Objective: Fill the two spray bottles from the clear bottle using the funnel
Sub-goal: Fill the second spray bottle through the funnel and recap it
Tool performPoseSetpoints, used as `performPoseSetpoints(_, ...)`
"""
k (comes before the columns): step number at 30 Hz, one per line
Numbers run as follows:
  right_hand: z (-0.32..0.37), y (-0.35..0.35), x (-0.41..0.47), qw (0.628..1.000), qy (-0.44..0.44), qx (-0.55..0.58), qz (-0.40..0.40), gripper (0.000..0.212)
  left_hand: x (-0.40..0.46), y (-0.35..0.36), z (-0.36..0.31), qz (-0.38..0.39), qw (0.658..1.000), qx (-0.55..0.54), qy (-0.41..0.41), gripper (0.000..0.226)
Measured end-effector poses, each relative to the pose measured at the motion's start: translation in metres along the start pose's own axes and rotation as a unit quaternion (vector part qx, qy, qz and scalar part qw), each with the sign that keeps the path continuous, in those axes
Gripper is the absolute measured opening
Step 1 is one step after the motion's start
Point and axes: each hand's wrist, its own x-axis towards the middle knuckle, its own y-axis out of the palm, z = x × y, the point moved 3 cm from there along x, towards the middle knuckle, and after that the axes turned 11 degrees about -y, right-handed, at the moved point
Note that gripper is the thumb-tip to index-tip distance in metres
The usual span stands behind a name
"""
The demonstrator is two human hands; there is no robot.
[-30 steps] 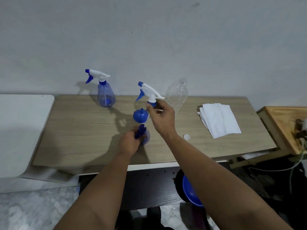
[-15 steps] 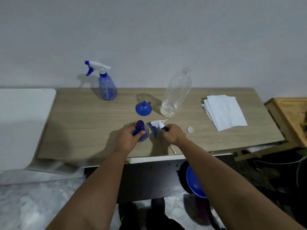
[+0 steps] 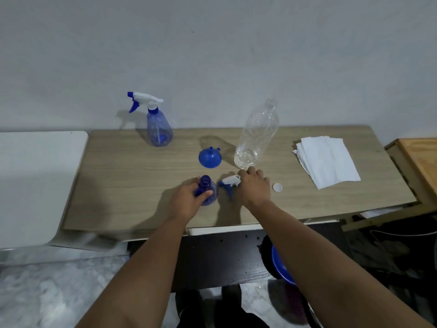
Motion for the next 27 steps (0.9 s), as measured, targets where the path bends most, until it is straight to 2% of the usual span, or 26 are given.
performPoseSetpoints(4,0.038,-0.035,0.035,0.992,-0.099,0.079,-0.014,0.050,0.004,-0.002,0.004,-0.001,1.000,0.006,0.006,0.038)
performPoseSetpoints(8,0.074,-0.057,0.084,0.988,-0.152,0.027,0.028,0.052,0.018,0.000,0.014,-0.008,0.999,0.029,-0.023,0.043)
performPoseSetpoints(11,0.087,-0.056,0.111,0.984,-0.143,-0.034,0.096,0.058,0.026,0.007,0.022,0.021,1.000,-0.009,-0.017,0.064)
performPoseSetpoints(15,0.084,-0.035,0.129,0.972,-0.130,-0.094,0.169,0.063,0.026,0.006,0.017,0.014,0.999,0.032,-0.018,0.043)
performPoseSetpoints(21,0.080,-0.018,0.138,0.974,-0.131,-0.078,0.165,0.076,0.029,0.008,0.023,0.021,0.999,0.028,-0.033,0.050)
performPoseSetpoints(24,0.079,-0.017,0.139,0.973,-0.151,-0.075,0.157,0.069,0.029,0.007,0.022,0.020,0.999,0.031,-0.035,0.049)
performPoseSetpoints(27,0.076,-0.026,0.138,0.979,-0.138,-0.016,0.151,0.076,0.028,0.009,0.024,0.029,0.998,0.012,-0.051,0.047)
